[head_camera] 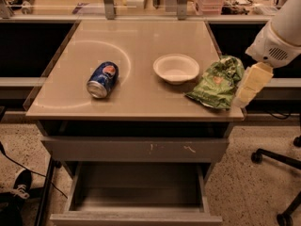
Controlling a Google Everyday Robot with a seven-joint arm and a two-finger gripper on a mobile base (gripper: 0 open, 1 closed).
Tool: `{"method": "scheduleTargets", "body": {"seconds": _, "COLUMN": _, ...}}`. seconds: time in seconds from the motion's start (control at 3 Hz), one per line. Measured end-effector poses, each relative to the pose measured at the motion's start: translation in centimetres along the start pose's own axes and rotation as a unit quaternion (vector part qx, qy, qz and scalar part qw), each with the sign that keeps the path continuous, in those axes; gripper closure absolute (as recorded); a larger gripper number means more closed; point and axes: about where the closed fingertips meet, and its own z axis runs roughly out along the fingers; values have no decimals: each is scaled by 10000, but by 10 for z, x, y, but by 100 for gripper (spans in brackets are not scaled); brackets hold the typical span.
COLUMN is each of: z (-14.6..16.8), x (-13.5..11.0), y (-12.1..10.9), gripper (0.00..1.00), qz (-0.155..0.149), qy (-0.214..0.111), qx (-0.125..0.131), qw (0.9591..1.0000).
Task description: Place green jalapeno chip bag into middle drawer
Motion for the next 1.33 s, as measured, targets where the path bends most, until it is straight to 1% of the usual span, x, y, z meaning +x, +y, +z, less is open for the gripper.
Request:
{"method": "scheduleTargets", "body": {"seconds": 0.33, "z": 44, "x": 1, "y": -13, "gripper": 0, "qz": 251, "qy": -162, "qx": -362, "qw": 9989}}
{"method": "scheduleTargets", "body": {"seconds": 0.67, "z": 79, "x": -1, "y": -15, "gripper": 0, "qz": 459, "qy": -276, "qx": -683, "qw": 9962}}
{"method": "scheduleTargets", "body": {"seconds": 1.0, "z": 84, "x": 0, "y": -15, "gripper": 17, "qz": 470, "qy": -277, "qx": -721, "qw": 9959}}
{"method": "scheduleTargets", "body": {"seconds": 1.33, "z": 84, "x": 0, "y": -15, "gripper": 41, "qz": 470, "qy": -277, "qx": -721, "qw": 9959}}
